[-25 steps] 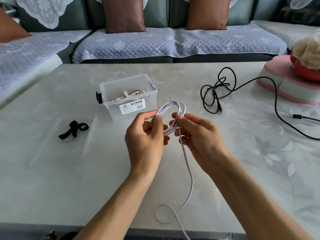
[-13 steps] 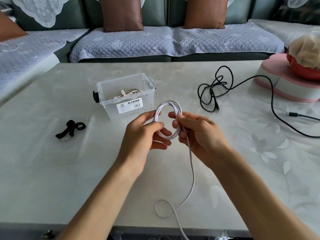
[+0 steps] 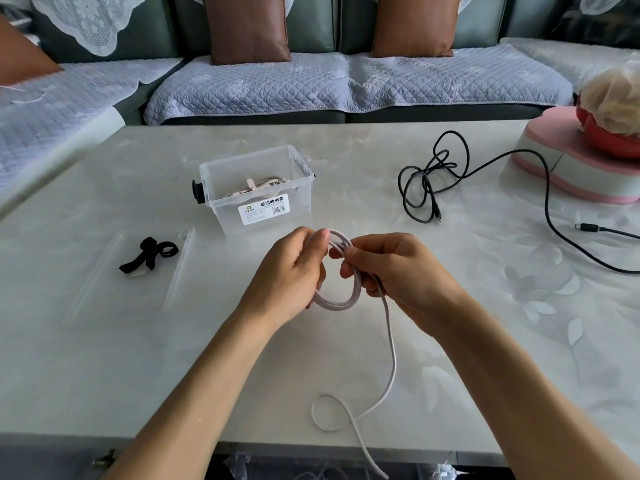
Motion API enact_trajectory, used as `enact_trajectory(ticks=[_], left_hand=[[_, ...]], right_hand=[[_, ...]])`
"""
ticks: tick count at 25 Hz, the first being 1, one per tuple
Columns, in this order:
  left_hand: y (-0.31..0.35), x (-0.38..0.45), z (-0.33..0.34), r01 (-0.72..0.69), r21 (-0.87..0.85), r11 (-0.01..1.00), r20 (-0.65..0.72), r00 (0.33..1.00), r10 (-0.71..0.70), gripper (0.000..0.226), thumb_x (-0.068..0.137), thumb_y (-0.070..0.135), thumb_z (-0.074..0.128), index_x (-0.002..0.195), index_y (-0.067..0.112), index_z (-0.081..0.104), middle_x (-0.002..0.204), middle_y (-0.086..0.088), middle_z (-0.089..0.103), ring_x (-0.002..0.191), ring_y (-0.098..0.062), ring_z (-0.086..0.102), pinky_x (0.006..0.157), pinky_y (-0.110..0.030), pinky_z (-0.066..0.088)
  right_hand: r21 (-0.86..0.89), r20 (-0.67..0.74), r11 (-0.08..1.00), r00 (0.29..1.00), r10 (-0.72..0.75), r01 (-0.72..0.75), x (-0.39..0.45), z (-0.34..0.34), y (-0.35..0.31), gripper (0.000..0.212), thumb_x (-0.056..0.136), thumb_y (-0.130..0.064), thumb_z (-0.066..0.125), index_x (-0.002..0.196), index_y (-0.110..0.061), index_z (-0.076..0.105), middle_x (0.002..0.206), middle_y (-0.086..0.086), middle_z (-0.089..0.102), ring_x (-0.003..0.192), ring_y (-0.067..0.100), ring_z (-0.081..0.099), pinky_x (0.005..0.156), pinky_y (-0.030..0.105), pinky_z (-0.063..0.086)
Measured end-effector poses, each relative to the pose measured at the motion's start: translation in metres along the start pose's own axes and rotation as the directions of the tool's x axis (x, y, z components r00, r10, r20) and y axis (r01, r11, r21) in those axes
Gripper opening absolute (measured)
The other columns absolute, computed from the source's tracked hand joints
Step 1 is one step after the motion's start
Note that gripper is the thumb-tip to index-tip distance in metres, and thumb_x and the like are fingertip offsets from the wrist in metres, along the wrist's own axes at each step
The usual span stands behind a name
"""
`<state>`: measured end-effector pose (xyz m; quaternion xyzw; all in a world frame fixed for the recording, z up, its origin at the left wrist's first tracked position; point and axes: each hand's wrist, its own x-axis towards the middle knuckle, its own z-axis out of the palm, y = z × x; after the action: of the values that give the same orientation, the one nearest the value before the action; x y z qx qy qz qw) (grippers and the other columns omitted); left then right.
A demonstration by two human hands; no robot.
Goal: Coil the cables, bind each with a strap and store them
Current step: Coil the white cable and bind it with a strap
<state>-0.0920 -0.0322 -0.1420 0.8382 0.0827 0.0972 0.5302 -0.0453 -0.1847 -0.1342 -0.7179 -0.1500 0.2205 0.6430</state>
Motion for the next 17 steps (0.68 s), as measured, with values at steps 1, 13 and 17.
enact_trajectory(ticks=[1, 13, 17], left_hand=[[-0.002, 0.0, 0.002, -0.016, 0.02, 1.0, -0.044, 0.999, 0.017, 0.035, 0.104, 0.036, 0.04, 0.079, 0.014, 0.05, 0.056, -0.001, 0.052, 0.047, -0.015, 0.044, 0.053, -0.032, 0.041], [-0.003, 0.004, 0.01, 0.049, -0.224, 0.973, -0.266, 0.958, -0.109, 0.034, 0.101, 0.036, 0.047, 0.075, 0.015, 0.053, 0.045, 0.008, 0.046, 0.046, -0.013, 0.043, 0.046, -0.024, 0.035], [-0.004, 0.005, 0.012, 0.097, -0.376, 0.921, -0.32, 0.92, -0.228, 0.037, 0.098, 0.037, 0.055, 0.073, 0.01, 0.053, 0.044, 0.008, 0.046, 0.046, -0.013, 0.043, 0.042, -0.018, 0.033]], right_hand=[[-0.028, -0.015, 1.0, 1.0, -0.003, 0.003, 0.0, 0.003, 0.001, 0.02, 0.097, -0.015, 0.056, 0.093, -0.008, 0.074, 0.068, -0.004, 0.066, 0.057, 0.012, 0.043, 0.055, 0.022, 0.035], [-0.033, -0.189, 0.998, 0.98, -0.062, 0.056, 0.0, 0.015, 0.002, 0.026, 0.101, -0.008, 0.044, 0.111, -0.012, 0.068, 0.069, 0.007, 0.072, 0.047, 0.02, 0.06, 0.044, 0.027, 0.046], [-0.072, -0.228, 0.992, 0.966, -0.119, 0.105, -0.003, 0.019, 0.003, 0.029, 0.098, -0.006, 0.045, 0.11, -0.015, 0.07, 0.071, 0.01, 0.072, 0.048, 0.021, 0.062, 0.046, 0.029, 0.049]])
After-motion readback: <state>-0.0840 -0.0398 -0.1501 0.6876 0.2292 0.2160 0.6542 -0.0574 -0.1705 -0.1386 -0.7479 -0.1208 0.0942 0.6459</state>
